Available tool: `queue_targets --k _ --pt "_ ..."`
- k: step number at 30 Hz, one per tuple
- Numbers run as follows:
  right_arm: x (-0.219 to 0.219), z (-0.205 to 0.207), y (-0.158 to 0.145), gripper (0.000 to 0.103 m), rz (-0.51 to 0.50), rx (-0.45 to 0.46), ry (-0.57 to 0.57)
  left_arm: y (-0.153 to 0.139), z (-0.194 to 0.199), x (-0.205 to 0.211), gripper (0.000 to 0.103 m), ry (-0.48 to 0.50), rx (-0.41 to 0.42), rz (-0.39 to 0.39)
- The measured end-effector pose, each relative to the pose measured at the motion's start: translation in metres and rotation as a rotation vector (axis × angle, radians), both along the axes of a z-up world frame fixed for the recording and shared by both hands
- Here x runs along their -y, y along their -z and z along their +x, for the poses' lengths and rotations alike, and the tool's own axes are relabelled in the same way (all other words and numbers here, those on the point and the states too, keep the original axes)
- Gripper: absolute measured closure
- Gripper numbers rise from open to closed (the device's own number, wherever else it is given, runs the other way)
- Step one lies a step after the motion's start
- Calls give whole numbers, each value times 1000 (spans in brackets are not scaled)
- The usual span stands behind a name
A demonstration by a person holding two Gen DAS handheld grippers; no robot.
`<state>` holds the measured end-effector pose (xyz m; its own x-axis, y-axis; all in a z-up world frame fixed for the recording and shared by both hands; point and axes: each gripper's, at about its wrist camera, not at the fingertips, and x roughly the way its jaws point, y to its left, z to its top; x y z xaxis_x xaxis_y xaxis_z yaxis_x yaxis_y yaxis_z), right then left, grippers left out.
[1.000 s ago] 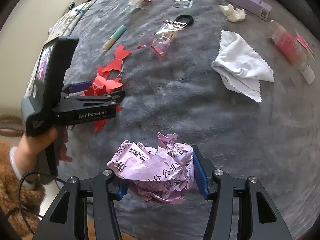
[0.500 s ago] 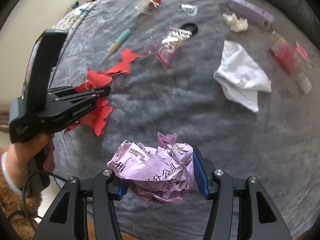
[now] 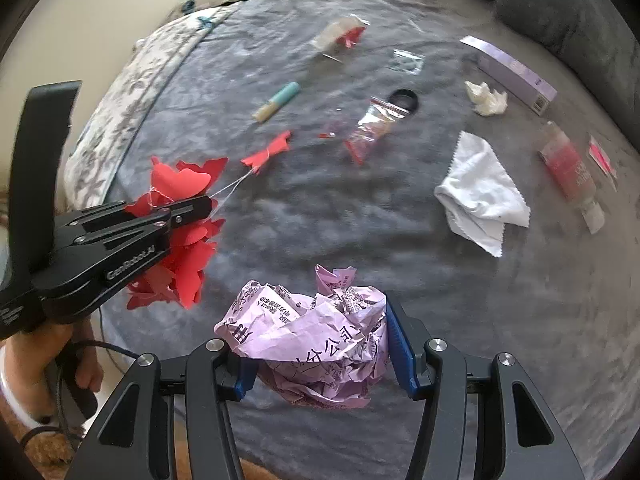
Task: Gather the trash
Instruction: 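Grasp the red paper butterfly garland with the left tool while the right tool holds the lilac paper, then carry both held items off the bed over the white-rimmed bin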
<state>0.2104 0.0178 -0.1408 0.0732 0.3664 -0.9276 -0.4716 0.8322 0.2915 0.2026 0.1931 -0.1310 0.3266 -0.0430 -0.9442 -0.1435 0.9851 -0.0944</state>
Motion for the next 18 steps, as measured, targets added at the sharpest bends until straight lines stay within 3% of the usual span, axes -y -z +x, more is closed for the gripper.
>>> queue_targets --k 10,18 --pt "-3 -14 -36 49 18 73 -90 -55 -29 1 96 -55 108 23" --pt "-15 -29 -78 49 43 160 -189 -90 -68 -14 96 -183 168 29"
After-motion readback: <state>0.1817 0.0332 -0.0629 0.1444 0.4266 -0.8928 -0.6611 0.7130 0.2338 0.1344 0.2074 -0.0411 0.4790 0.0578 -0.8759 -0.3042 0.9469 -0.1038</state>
